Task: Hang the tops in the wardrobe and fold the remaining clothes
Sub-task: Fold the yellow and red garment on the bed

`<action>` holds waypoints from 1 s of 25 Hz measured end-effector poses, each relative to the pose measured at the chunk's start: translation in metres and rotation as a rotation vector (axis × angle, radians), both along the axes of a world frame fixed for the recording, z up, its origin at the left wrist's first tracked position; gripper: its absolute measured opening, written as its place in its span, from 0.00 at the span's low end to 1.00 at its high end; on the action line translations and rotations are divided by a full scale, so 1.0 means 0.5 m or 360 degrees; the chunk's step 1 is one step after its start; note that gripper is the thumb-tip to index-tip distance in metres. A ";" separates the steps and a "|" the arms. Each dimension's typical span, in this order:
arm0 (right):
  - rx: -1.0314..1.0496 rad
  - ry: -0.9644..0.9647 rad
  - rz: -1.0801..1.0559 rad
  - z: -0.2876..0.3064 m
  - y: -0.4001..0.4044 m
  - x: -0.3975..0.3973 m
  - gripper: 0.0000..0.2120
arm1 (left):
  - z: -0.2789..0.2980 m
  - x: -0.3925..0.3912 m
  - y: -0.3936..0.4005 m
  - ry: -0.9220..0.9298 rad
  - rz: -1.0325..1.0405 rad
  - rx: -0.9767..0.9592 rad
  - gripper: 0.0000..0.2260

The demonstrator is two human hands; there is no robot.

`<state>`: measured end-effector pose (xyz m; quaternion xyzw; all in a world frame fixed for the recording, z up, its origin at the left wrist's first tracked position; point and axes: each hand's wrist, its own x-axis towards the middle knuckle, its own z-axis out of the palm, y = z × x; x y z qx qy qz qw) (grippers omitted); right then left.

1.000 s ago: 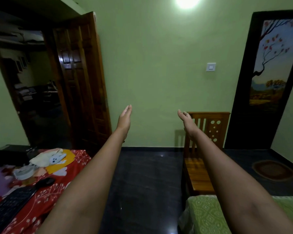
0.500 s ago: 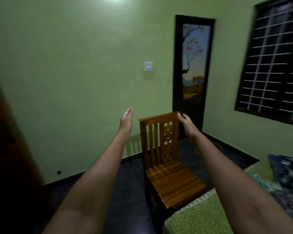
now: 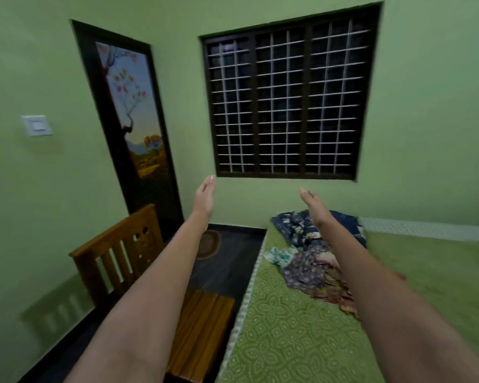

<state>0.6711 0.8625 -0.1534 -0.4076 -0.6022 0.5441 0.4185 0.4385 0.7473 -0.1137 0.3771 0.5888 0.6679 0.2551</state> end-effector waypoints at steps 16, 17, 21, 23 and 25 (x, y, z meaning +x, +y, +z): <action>-0.0184 -0.0196 -0.0454 -0.139 0.206 0.268 0.37 | -0.142 0.197 0.382 0.0090 -0.0562 -0.0271 0.24; -0.0201 -0.0192 -0.0447 -0.150 0.240 0.276 0.37 | -0.155 0.201 0.416 0.0075 -0.0532 -0.0300 0.24; -0.0286 -0.0289 -0.0402 -0.192 0.401 0.322 0.34 | -0.199 0.245 0.585 -0.0038 -0.0454 -0.0414 0.25; -0.0350 -0.0365 -0.0378 -0.230 0.480 0.348 0.31 | -0.238 0.282 0.670 -0.0053 -0.0476 -0.0484 0.26; -0.0442 -0.0415 -0.0378 -0.294 0.543 0.376 0.27 | -0.312 0.323 0.736 -0.0066 -0.0503 -0.0581 0.25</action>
